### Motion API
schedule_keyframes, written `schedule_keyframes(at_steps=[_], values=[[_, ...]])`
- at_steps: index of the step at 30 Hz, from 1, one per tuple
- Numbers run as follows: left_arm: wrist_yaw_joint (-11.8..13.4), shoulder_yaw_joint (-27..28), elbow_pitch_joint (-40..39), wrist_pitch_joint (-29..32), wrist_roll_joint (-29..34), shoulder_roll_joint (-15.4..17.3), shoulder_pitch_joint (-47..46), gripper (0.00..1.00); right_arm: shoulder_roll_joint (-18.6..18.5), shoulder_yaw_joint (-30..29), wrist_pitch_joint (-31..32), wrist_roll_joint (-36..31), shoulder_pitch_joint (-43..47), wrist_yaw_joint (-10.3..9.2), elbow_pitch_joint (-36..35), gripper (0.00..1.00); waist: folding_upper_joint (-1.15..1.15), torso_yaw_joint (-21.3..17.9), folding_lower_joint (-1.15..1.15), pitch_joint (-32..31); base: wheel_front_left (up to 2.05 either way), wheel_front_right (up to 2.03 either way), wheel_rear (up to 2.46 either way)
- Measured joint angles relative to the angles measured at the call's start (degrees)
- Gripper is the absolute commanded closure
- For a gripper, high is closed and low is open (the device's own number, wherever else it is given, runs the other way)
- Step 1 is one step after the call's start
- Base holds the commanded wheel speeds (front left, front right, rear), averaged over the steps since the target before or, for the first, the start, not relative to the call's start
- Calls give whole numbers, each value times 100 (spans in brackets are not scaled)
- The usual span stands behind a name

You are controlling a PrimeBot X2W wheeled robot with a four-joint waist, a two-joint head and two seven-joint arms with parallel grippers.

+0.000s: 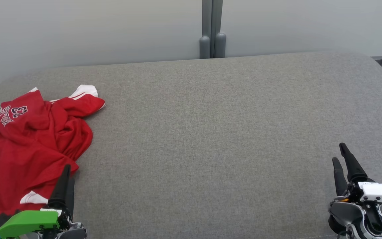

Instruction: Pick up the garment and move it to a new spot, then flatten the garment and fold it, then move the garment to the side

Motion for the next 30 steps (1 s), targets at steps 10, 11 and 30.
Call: schedule_keyframes(at_steps=[10,11,30], values=[[0,-85,-8,-259,447,144,1,0,-401,290,-146,-636,0,-60,-137,0,0,-6,0,3,0,0,0],[0,-94,-8,-294,530,154,1,0,-426,292,-191,-723,-1,-70,-174,0,0,-7,0,4,0,0,0],[82,-364,-64,-624,1972,324,1,0,-597,937,-545,-2648,15,-416,-448,0,0,14,0,-32,0,0,0]])
